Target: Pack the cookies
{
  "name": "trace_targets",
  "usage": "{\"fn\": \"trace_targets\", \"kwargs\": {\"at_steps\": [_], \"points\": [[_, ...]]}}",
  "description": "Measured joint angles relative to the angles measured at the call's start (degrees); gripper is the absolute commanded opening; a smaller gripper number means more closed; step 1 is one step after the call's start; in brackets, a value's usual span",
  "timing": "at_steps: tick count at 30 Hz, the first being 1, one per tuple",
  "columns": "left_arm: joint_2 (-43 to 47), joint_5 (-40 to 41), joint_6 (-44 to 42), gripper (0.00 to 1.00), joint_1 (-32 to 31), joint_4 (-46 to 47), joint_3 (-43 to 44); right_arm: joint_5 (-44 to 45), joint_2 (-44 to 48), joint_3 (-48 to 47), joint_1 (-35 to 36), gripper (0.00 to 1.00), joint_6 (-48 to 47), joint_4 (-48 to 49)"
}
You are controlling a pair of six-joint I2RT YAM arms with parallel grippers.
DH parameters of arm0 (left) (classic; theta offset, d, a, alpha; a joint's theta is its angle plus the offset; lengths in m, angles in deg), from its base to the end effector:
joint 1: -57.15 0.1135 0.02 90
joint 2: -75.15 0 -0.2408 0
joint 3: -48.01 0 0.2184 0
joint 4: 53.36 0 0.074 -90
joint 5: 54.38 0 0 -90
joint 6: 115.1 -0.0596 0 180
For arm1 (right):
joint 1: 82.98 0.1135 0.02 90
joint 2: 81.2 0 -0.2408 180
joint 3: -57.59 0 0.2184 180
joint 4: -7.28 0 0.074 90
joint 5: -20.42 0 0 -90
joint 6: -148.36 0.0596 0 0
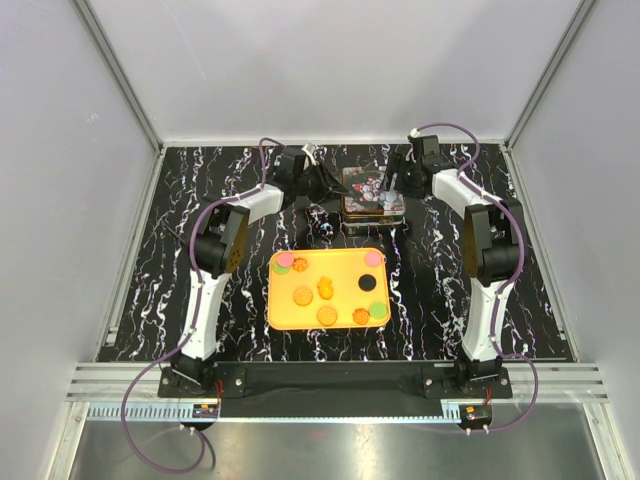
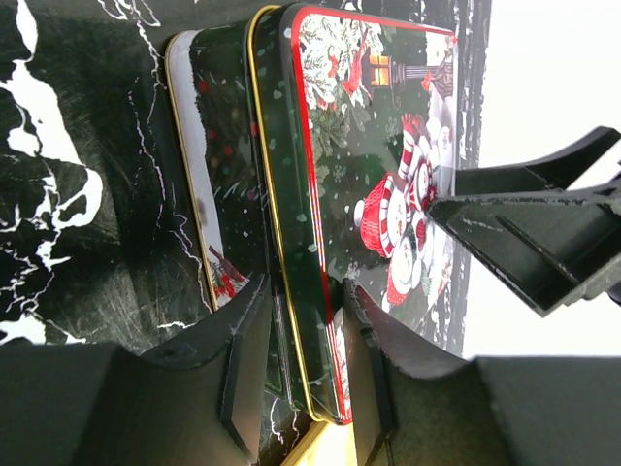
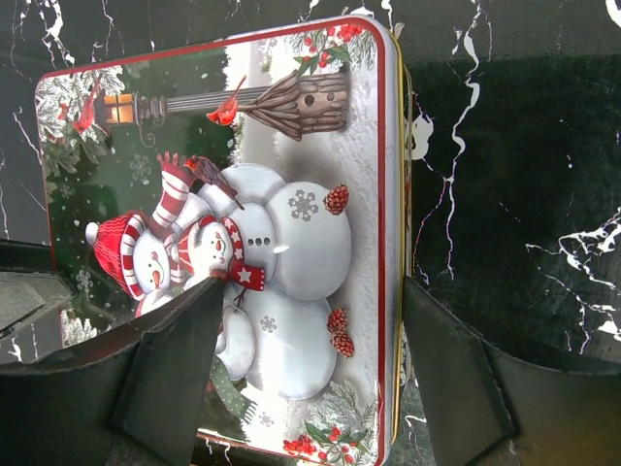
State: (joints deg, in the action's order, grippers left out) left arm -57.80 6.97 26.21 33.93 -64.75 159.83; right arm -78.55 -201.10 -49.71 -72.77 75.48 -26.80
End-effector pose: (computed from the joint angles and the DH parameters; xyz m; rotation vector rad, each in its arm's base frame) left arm 0.4430 -0.2211 0.1431 -0.2485 2.3353 -1.2450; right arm 0.4357 0.0879 0.1779 0.0703 2.4113 0.4100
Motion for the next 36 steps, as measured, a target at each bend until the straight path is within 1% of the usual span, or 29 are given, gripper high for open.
{"fn": "trace_targets", "kwargs": {"at_steps": [4, 8, 14, 17, 20, 21, 22, 24, 25, 29, 30, 31, 36], "points": [[0.6, 1.4, -0.7, 0.26, -0.3, -1.7, 0.1, 1.0, 0.9, 1.4, 0.6, 0.81, -0.1, 0.9], [0.9, 2.6, -1.2, 0.21, -0.6, -2.9, 0.4, 2.6, 1.3, 1.9, 1.2, 0.81, -0.5, 1.0], [0.9, 4.3, -2.8, 0.2, -1.2, -7.1, 2.7, 4.1, 1.5, 2.1, 1.8, 0.81, -0.9, 1.0], [0.9, 5.4, -3.9, 0.25, -1.6, -9.7, 4.3, 4.5, 1.6, 2.1, 1.9, 0.79, -0.9, 0.9], [0.9, 6.0, -4.4, 0.32, -1.7, -10.9, 4.9, 5.0, 1.6, 2.1, 2.1, 0.78, -0.8, 0.7], [0.9, 6.0, -4.5, 0.35, -1.7, -11.0, 4.9, 5.1, 1.7, 2.1, 2.1, 0.78, -0.8, 0.7], [1.0, 6.1, -4.6, 0.42, -1.8, -11.1, 5.0, 5.1, 1.7, 2.1, 2.1, 0.78, -0.8, 0.6], [1.0, 6.4, -5.3, 0.48, -1.8, -11.6, 4.9, 5.1, 1.7, 2.1, 2.1, 0.79, -0.9, 0.6], [1.0, 6.5, -5.5, 0.52, -1.8, -11.8, 4.9, 5.2, 1.8, 2.2, 2.1, 0.79, -0.9, 0.6], [1.4, 6.4, -6.2, 0.57, -1.7, -12.1, 4.2, 5.0, 1.8, 2.3, 2.2, 0.8, -0.9, 0.4], [1.5, 5.9, -6.4, 0.59, -1.7, -12.2, 4.1, 5.0, 1.8, 2.3, 2.2, 0.8, -0.9, 0.3], [1.5, 5.5, -6.4, 0.64, -1.6, -12.2, 3.9, 4.9, 1.8, 2.3, 2.3, 0.8, -0.9, 0.2], [2.0, 1.4, -5.6, 0.65, -1.1, -9.4, 0.9, 4.3, 1.8, 2.2, 2.6, 0.8, -0.9, -0.1]]}}
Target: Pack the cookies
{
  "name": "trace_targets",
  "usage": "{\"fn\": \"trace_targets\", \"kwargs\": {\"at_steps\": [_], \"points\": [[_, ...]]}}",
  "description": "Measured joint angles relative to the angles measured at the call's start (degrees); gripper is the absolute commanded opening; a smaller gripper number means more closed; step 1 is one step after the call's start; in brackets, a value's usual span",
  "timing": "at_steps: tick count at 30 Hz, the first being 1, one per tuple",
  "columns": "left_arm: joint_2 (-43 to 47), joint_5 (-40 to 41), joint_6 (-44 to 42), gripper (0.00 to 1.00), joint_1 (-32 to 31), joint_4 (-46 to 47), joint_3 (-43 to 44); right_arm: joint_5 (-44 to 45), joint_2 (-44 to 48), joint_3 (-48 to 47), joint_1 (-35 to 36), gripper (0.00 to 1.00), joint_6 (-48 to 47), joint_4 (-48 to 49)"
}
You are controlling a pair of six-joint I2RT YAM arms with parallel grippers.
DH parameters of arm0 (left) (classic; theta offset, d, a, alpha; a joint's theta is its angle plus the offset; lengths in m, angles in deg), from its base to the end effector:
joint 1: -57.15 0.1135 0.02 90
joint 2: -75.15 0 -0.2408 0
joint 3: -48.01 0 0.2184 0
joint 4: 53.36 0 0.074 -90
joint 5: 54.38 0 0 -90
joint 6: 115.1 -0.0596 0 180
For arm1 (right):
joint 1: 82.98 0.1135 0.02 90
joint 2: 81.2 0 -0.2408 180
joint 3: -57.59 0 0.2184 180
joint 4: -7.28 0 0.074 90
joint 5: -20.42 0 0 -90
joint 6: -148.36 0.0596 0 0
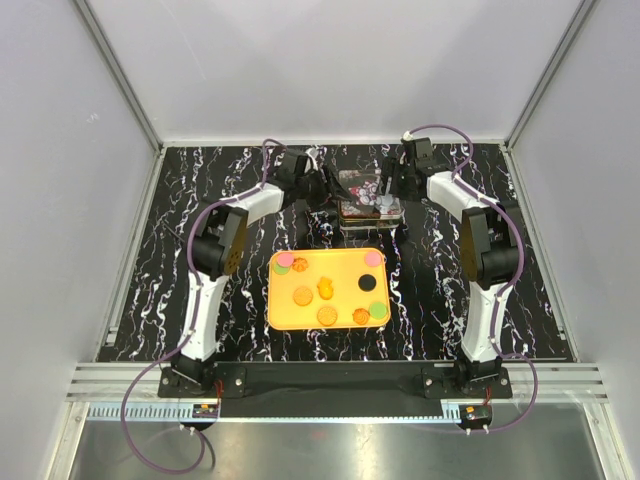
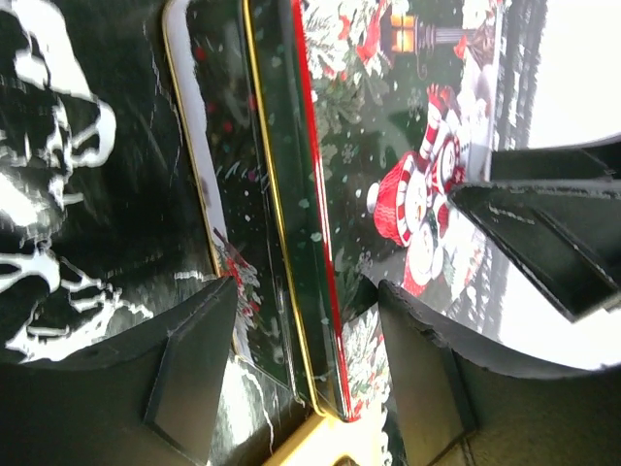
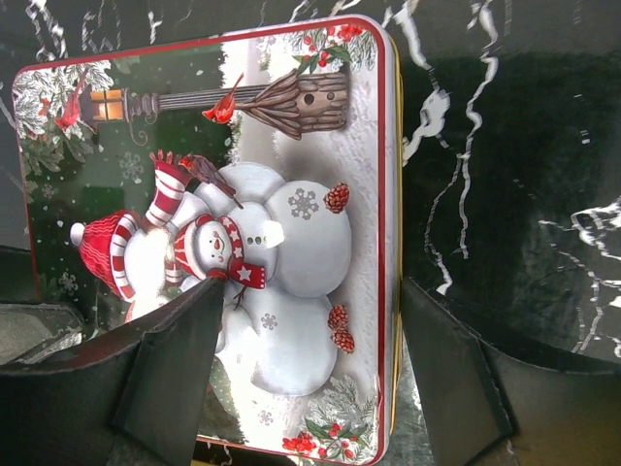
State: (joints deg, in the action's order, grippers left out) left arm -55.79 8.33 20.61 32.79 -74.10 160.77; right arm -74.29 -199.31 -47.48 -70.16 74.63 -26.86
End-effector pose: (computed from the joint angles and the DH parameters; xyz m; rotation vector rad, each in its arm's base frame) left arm 0.4297 -0.2246 0.1475 -0.1727 2.4341 -1.1467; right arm 0.4249 0.1017 0.1788 0.0338 2.4172 0.3342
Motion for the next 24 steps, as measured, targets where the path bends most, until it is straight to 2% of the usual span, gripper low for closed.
{"fn": "trace_targets", "kwargs": {"at_steps": [10, 12, 15, 24], "points": [[5.1, -9.2, 7.9, 0.66, 2.1, 16.0, -16.9, -2.6, 0.0, 0.0, 0.0, 0.8, 0.1, -1.1], [5.3, -10.3, 8.8, 0.66, 2.3, 18.0, -18.3, -2.9, 0.0, 0.0, 0.0, 0.8, 0.2, -1.0], [5.5, -12.3, 10.5, 0.74, 2.3, 21.4, -20.4, -3.2, 0.0, 0.0, 0.0, 0.8, 0.3, -1.0], [7.0, -14.6, 11.8, 0.72, 2.3, 23.6, -21.9, -3.5, 0.0, 0.0, 0.0, 0.8, 0.4, -1.0]]}}
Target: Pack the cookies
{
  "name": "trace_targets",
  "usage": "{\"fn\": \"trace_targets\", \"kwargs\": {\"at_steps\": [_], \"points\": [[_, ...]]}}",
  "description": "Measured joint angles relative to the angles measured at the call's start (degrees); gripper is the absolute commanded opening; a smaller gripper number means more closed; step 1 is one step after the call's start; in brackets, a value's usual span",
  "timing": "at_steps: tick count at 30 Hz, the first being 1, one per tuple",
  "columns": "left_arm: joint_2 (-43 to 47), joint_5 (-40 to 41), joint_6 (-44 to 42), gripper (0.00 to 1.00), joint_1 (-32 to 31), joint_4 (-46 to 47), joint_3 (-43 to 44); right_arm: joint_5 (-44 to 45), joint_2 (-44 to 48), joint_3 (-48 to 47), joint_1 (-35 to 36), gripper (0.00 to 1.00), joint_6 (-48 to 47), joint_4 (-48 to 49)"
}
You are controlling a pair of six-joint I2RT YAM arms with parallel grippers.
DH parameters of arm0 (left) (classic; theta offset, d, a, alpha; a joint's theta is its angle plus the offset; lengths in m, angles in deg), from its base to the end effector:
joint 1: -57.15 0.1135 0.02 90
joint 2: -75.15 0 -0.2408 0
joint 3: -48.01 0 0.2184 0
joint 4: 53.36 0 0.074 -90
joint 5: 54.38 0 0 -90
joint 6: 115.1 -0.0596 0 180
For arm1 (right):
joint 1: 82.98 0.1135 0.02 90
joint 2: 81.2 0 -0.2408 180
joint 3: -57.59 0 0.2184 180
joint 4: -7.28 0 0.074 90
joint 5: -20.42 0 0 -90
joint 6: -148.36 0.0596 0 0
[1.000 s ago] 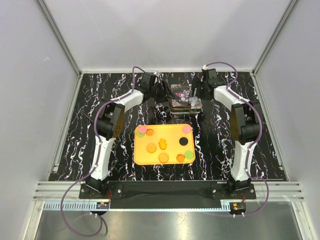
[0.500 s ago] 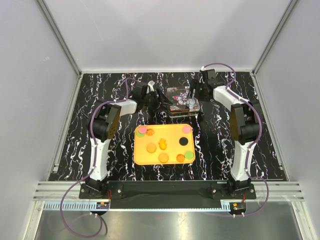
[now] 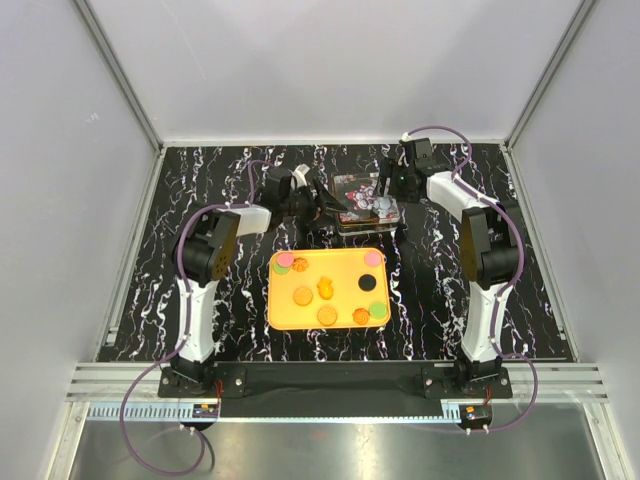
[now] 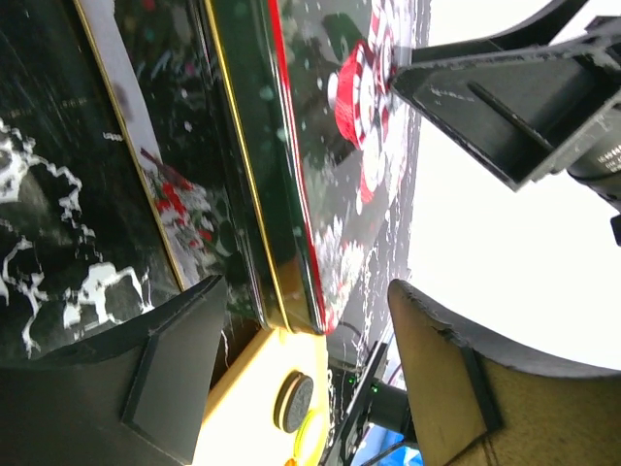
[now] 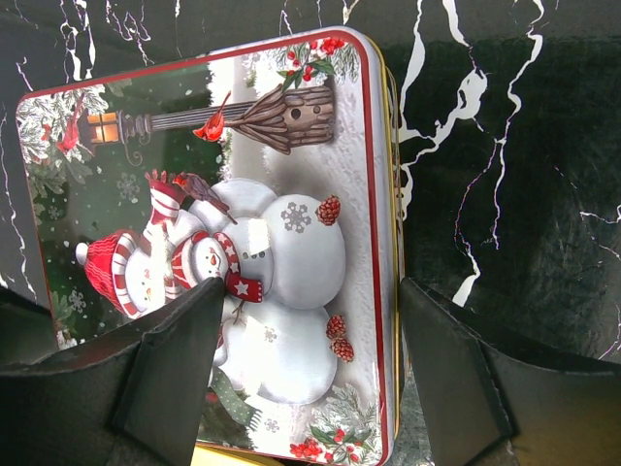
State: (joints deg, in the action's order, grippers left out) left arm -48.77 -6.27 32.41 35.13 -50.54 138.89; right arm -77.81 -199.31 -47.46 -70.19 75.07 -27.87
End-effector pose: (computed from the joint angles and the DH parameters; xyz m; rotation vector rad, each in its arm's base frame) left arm 0.3927 -0.2018 0.1347 -0.2204 2.3590 -1.5316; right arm 0.4222 0.1046 0.1774 0.0165 2.4417 0.4071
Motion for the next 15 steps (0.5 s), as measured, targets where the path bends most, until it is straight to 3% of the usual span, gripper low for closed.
{"fn": "trace_targets", "kwargs": {"at_steps": [10, 15], "points": [[1.8, 0.1, 0.4, 0.71, -0.2, 0.0, -3.0, -0.2, 0.0, 0.0, 0.0, 0.8, 0.1, 0.0], [1.8, 0.1, 1.5, 0.62, -0.7, 0.4, -3.0, -0.3, 0.2, 0.3, 0.0, 0.8, 0.6, 0.0]]}}
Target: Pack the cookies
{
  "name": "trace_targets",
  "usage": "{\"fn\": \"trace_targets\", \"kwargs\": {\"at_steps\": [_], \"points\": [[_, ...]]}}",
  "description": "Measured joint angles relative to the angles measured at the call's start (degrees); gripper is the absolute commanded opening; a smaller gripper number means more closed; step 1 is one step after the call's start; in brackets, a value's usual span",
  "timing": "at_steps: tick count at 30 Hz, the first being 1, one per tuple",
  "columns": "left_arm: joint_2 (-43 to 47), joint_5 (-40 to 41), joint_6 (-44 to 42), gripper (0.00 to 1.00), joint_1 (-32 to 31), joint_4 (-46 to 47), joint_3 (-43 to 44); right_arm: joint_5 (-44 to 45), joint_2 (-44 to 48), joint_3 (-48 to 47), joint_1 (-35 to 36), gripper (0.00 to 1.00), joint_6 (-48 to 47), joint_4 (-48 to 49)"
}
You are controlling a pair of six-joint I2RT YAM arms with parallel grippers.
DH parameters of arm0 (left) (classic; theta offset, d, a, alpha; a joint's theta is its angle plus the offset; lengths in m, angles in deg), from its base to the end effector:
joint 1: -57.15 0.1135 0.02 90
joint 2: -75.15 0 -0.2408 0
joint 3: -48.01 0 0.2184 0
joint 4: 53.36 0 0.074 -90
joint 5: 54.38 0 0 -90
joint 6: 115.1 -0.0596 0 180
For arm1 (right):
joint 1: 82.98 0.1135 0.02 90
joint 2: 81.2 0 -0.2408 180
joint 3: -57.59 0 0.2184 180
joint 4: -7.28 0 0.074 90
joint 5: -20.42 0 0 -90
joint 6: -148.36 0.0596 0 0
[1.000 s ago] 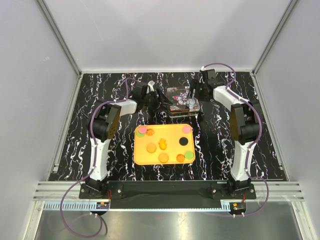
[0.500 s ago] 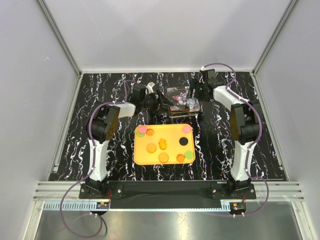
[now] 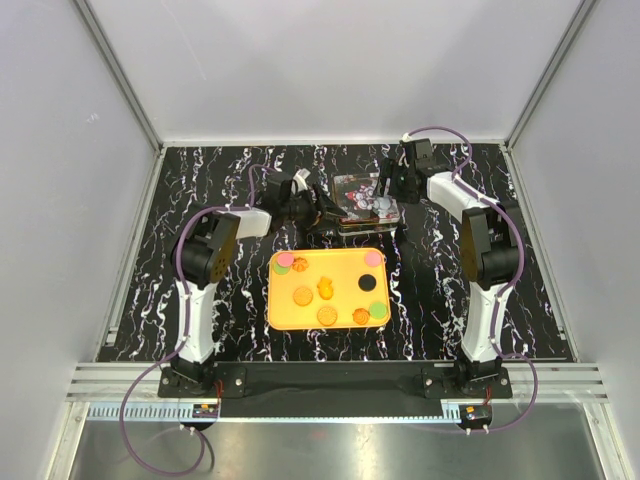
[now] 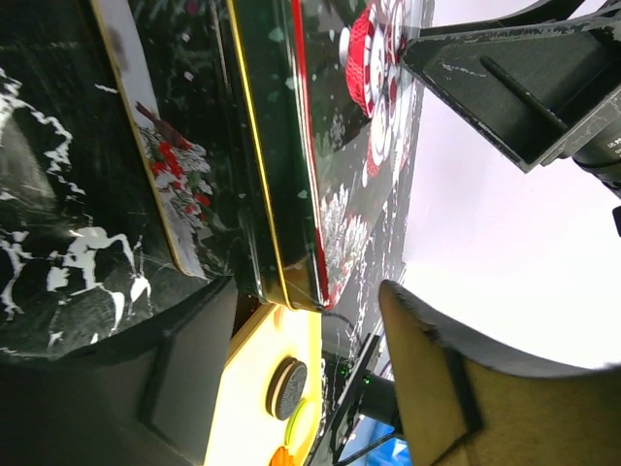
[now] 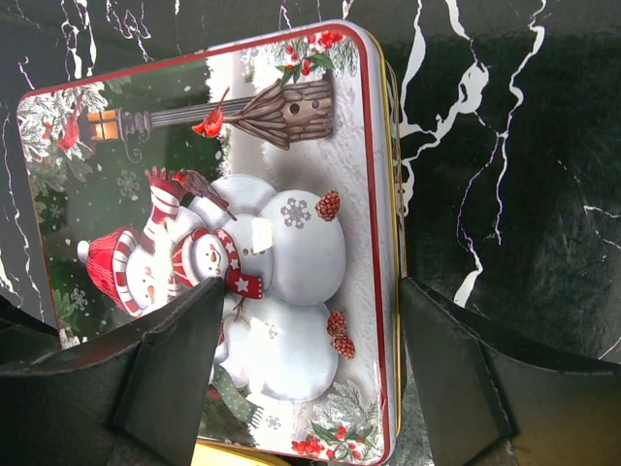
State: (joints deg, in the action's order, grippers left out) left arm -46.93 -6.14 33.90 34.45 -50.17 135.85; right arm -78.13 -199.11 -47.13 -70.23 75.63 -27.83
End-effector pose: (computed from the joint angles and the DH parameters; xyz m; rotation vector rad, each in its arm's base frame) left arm 0.3813 -0.2025 0.1335 -0.2499 2.3845 -1.5427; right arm 0.4211 0.1044 0.1772 0.0268 2.4445 0.4175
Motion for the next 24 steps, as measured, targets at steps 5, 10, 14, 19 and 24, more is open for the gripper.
{"fn": "trace_targets", "kwargs": {"at_steps": [5, 10, 14, 19, 24], "points": [[-0.3, 0.2, 0.8, 0.49, -0.3, -0.3, 0.0, 0.0, 0.7, 1.1, -0.1, 0.79, 0.5, 0.4], [-0.8, 0.1, 1.0, 0.41, -0.3, -0.6, 0.3, 0.1, 1.3, 1.9, -0.2, 0.79, 0.6, 0.6], [-1.2, 0.1, 1.0, 0.34, -0.3, -1.6, 1.4, 0.5, 1.7, 2.4, -0.2, 0.79, 0.6, 0.9], [-1.8, 0.1, 0.7, 0.27, -0.3, -3.7, 3.3, 1.6, 2.2, 2.7, -0.2, 0.79, 0.7, 0.8], [-2.2, 0.2, -0.6, 0.23, -0.3, -6.6, 5.3, 2.6, 2.5, 2.7, 0.0, 0.8, 0.6, 0.2]]}}
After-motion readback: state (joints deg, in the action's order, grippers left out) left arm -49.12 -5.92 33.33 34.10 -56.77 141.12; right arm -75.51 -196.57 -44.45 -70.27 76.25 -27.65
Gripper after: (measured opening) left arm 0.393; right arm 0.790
